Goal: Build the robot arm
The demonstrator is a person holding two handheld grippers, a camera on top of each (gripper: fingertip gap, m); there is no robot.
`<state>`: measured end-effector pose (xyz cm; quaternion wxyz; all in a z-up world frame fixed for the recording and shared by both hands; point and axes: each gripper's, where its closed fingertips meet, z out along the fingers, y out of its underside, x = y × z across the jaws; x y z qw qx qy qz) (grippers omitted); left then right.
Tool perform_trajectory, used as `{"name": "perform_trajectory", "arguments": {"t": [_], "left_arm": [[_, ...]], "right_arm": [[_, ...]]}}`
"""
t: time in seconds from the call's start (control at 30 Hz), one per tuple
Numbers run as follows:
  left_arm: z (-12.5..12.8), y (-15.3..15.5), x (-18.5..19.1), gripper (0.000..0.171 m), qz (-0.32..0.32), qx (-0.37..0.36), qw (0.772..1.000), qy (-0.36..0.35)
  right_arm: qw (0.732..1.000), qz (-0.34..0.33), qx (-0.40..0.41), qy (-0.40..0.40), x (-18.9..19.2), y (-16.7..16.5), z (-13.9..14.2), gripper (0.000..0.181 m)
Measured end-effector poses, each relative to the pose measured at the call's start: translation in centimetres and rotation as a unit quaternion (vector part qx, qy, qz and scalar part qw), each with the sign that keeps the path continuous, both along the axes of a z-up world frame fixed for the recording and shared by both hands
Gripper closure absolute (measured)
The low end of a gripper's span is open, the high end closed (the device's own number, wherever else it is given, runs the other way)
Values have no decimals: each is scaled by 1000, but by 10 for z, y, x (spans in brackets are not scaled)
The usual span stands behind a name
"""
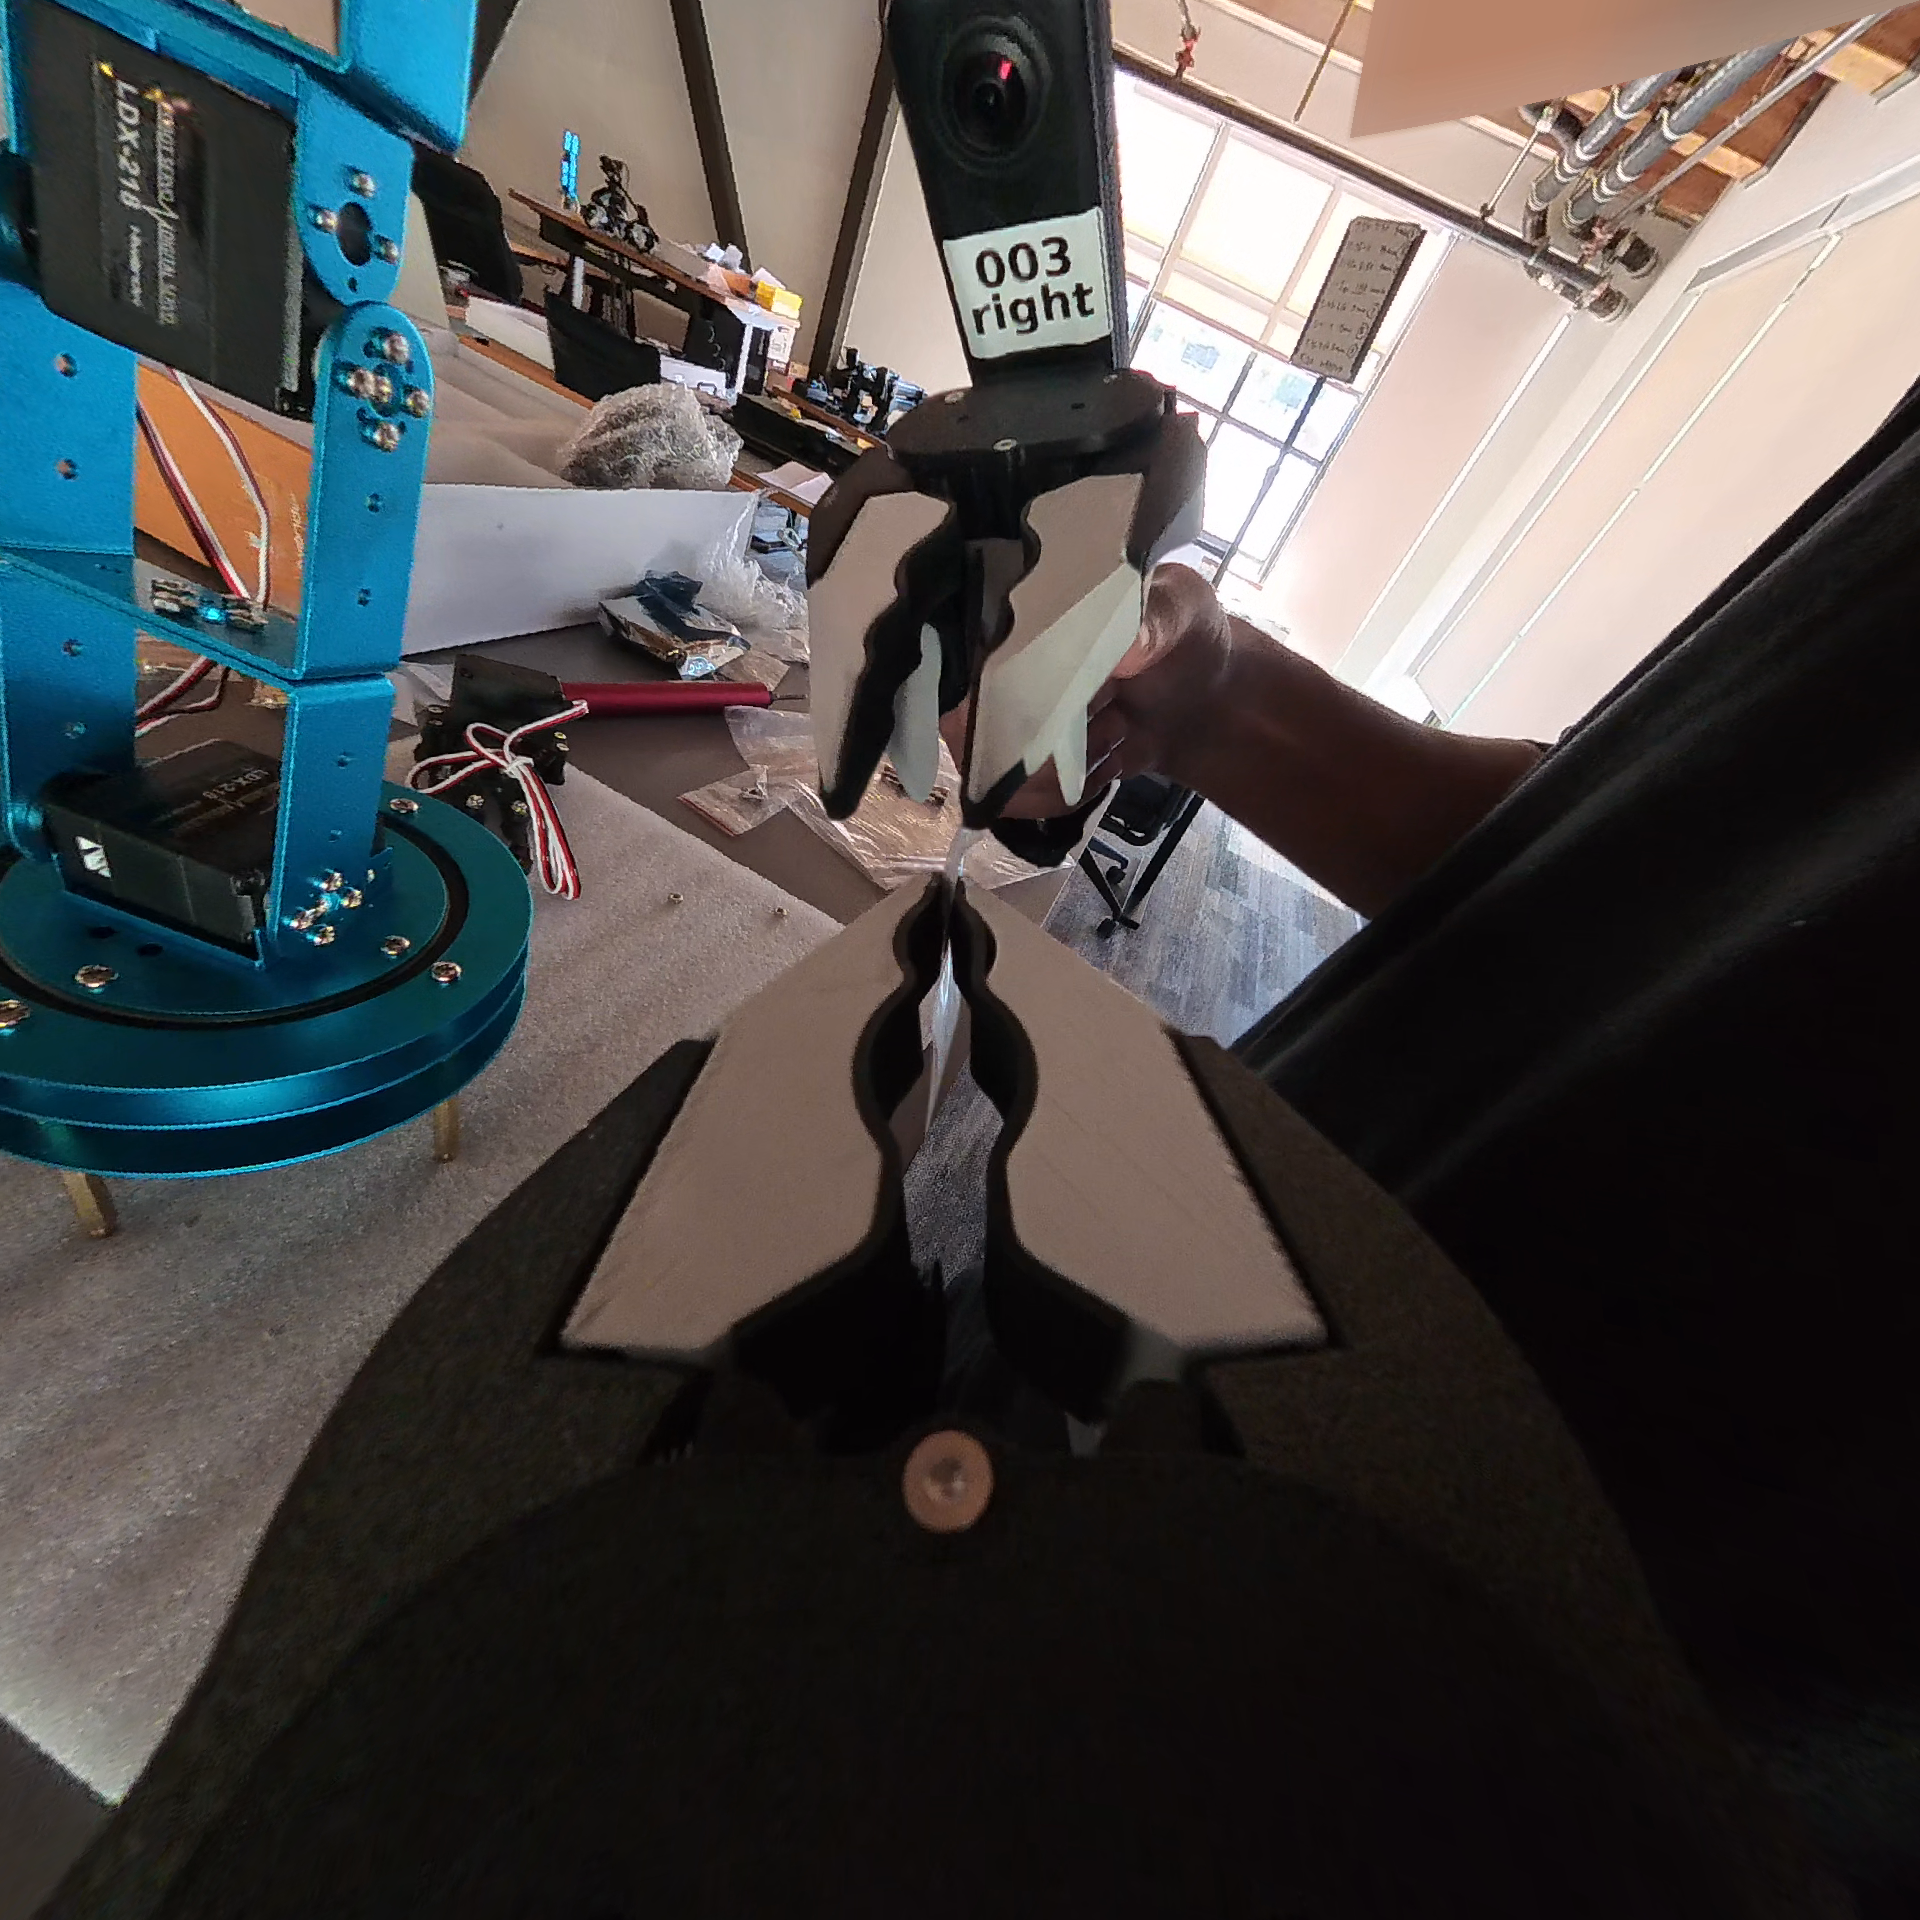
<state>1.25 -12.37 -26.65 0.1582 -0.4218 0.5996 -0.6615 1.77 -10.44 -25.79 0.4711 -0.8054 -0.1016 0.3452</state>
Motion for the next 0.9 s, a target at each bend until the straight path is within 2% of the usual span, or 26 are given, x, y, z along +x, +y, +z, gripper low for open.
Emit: {"name": "perform_trajectory", "arguments": {"t": [0.17, 0.4, 0.73, 0.9], "left_arm": [[-3, -3, -1, 171, -12, -1, 1000, 13], [-8, -5, 0, 171, -21, 18, 999, 27], [-36, -14, -5, 171, -60, 171, 982, 45], [-46, -19, -7, 171, -89, 234, 967, 39]], "right_arm": [[999, -1, 4, -53, 1, -1, -3, 168], [997, 24, -6, -73, -4, -6, -6, 176], [980, 99, -82, -155, -16, -23, -39, 177], [980, 112, -101, -131, -18, -28, -48, 180]]}}
